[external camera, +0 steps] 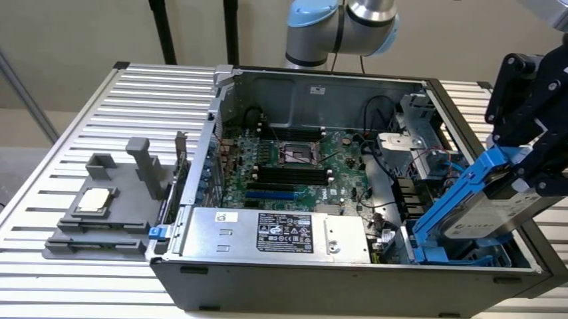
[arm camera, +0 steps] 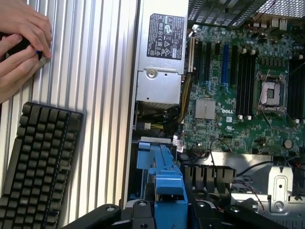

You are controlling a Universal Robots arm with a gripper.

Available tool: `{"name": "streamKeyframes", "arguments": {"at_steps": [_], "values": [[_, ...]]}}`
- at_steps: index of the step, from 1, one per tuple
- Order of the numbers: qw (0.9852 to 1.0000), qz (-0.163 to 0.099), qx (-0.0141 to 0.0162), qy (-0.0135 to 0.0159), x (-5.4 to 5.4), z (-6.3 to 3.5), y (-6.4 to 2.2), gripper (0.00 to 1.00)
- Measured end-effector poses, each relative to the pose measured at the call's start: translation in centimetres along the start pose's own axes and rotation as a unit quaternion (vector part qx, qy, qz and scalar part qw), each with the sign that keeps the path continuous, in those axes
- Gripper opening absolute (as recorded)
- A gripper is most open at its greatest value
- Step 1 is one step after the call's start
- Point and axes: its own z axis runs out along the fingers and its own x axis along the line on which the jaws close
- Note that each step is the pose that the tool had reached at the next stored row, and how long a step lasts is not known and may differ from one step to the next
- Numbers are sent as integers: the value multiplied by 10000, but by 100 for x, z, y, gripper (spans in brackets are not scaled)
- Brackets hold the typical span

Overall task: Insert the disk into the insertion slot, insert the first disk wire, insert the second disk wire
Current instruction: 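Insert the disk into the insertion slot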

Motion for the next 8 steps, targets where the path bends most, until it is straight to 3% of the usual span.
{"name": "streamKeyframes", "arguments": {"at_steps": [8], "values": [[10000, -1, 8, 26, 1, 33, 4, 32]]}}
